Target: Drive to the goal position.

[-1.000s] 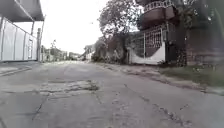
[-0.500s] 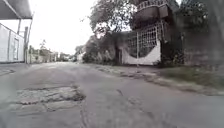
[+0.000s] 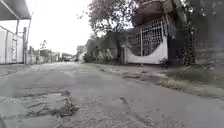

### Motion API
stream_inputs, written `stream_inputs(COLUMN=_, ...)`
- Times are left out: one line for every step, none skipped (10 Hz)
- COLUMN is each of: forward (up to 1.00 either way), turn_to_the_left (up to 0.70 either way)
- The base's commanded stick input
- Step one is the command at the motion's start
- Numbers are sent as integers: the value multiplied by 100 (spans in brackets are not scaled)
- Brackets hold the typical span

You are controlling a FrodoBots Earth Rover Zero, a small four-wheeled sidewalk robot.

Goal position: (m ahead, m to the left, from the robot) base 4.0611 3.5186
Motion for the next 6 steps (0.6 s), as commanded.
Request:
stream_inputs(forward=100, turn_to_the_left=11)
stream_inputs(forward=100, turn_to_the_left=6)
stream_inputs(forward=100, turn_to_the_left=0)
stream_inputs(forward=100, turn_to_the_left=4)
stream_inputs(forward=100, turn_to_the_left=5)
stream_inputs(forward=100, turn_to_the_left=1)
